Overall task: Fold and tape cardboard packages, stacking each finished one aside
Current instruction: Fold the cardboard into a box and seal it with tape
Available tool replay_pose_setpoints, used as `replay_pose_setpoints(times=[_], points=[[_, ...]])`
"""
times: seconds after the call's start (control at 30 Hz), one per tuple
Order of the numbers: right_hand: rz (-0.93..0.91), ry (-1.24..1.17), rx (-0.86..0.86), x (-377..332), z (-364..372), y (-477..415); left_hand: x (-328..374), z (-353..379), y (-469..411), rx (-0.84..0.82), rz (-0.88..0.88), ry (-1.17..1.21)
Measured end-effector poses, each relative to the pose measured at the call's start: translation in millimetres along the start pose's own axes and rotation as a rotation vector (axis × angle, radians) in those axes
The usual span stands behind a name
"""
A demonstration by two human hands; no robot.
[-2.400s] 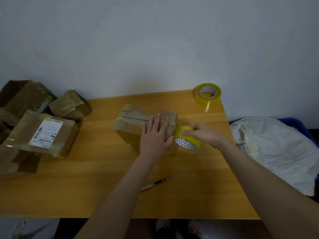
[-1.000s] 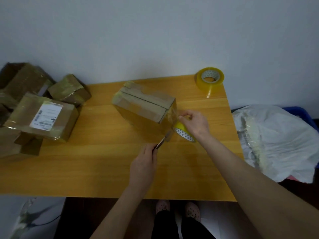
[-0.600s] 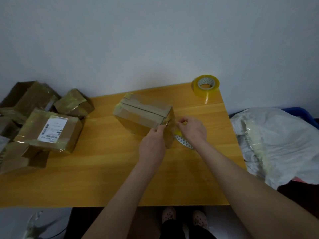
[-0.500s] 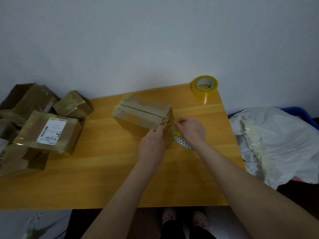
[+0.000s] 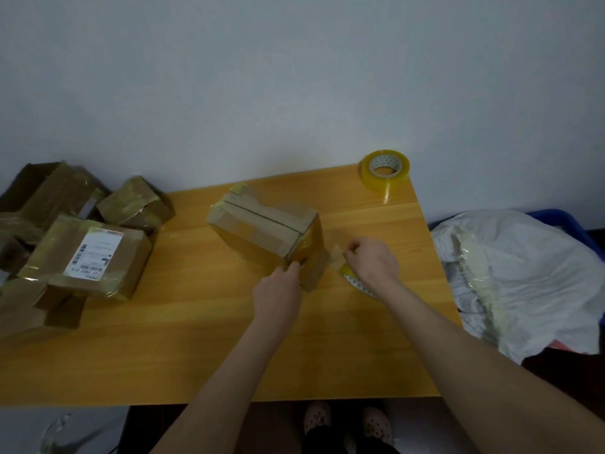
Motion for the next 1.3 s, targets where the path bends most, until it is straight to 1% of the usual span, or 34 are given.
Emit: replay_pose_setpoints(times=[0.07, 0.13, 0.2, 0.33, 0.37, 0.4, 0.43, 0.47, 0.57, 0.6, 0.63, 0.7, 0.77, 0.83, 1.0, 1.2, 1.3], points=[[0.002, -0.08, -0.006, 12, 5, -1, -7, 15, 4, 0.021, -0.009, -0.023], [0.008, -0.172, 0.016, 19, 7, -4, -13, 33, 2, 0.006, -0.04, -0.008], [0.005, -0.238, 0.043, 23, 6, -8, -19, 53, -4, -0.048, -0.079, 0.009], [-0.006, -0.294, 0.098, 28, 0, -13, -25, 98, -16, -0.199, -0.085, 0.033], [-0.012, -0.304, 0.113, 30, -3, -14, -28, 104, -17, -0.225, -0.094, 0.06], [-0.022, -0.313, 0.129, 29, -6, -16, -31, 106, -18, -0.216, -0.111, 0.111], [-0.038, -0.325, 0.149, 28, -9, -18, -35, 102, -17, -0.161, -0.132, 0.189], [-0.058, -0.34, 0.169, 25, -13, -21, -39, 91, -13, -0.057, -0.155, 0.294], [-0.11, -0.353, 0.218, 2, -27, -30, -52, 34, 5, 0.384, -0.192, 0.64], [-0.122, -0.35, 0.234, -8, -32, -33, -53, 16, 7, 0.469, -0.178, 0.719], [-0.137, -0.344, 0.251, -19, -36, -38, -51, 1, 4, 0.48, -0.15, 0.777], [-0.164, -0.329, 0.269, -42, -38, -46, -43, -13, -16, 0.336, -0.115, 0.841], [-0.179, -0.326, 0.246, -57, -34, -55, -37, -13, -35, 0.196, -0.104, 0.796], [-0.199, -0.344, 0.198, -61, -29, -62, -37, -12, -47, 0.147, -0.086, 0.702], [-0.205, -0.471, 0.141, -41, -28, -54, -31, -20, -67, 0.138, 0.029, 0.635], [-0.149, -0.609, 0.19, -10, -23, -30, -10, -26, -81, 0.064, 0.158, 0.318], [-0.152, -0.628, 0.193, -6, -25, -29, -8, -27, -83, 0.069, 0.22, 0.253]])
Point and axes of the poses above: each hand's wrist, its own y-axis away from the middle knuckle, its own z-axis out of the palm, x = y × z, the point moved 8 cm from there along -y, towards the middle knuckle, and after that the axes turned 15 degrees about -x, right-handed, at the moved point
